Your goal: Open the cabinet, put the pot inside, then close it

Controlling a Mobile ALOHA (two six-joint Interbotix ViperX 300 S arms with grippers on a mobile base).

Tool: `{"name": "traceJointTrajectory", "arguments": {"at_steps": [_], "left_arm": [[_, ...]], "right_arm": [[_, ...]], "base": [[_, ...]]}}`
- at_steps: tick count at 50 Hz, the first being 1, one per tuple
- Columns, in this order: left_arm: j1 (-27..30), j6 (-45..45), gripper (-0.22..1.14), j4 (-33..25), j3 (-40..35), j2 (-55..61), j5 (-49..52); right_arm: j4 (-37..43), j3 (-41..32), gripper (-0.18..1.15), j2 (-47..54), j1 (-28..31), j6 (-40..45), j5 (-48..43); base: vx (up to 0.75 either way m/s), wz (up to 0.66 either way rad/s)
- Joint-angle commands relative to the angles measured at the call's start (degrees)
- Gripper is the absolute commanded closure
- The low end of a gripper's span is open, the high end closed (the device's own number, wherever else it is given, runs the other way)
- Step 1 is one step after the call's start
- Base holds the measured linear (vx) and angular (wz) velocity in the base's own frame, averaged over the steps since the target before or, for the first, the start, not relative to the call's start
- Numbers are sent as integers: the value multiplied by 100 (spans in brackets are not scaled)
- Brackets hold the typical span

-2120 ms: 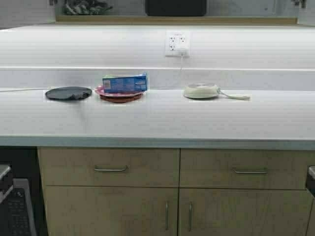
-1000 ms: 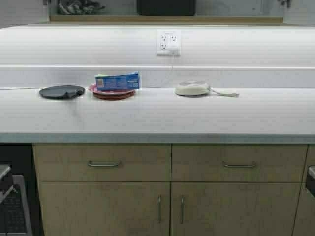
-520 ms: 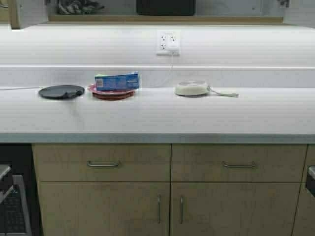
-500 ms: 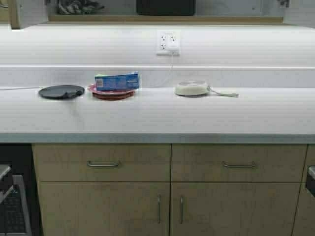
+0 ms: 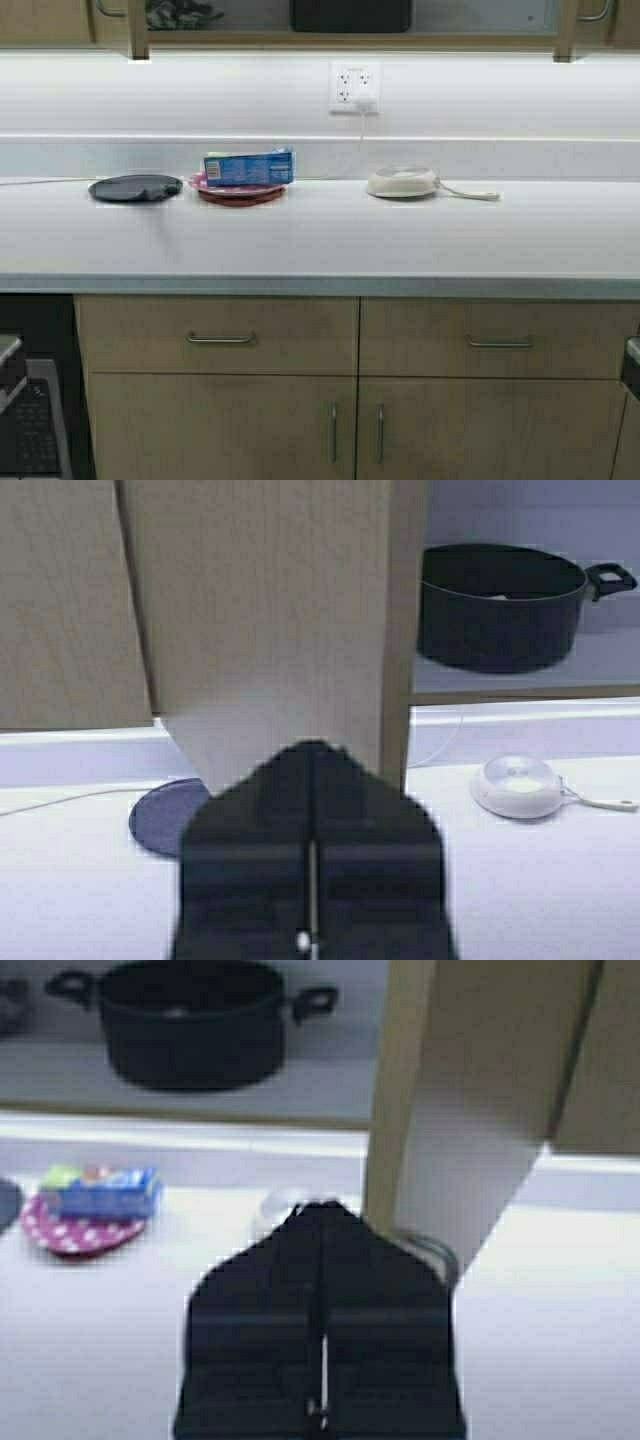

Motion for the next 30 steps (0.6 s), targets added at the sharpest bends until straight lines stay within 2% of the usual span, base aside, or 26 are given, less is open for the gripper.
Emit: {"name": "traceJointTrajectory", "arguments": {"at_steps": [1,8,21,30], "left_arm": [[-26,18,88,0,-18,-44,9],[-35,18,88,-9,-185,281,-114],[-44,9,88,-62,-949,1494,-343],[-255,9,88,-193,-1802,2435,-448]], "right_arm": [[-220,185,90,-624,-88,-18,105],[-316,97,90,-668,-105,-26,396],[-97,88,90,-237,-105,-26,334],[-105,0,90,-123,-105,-26,264]], "base": [[6,3],[7,2],[8,-1],[10,-3]]}}
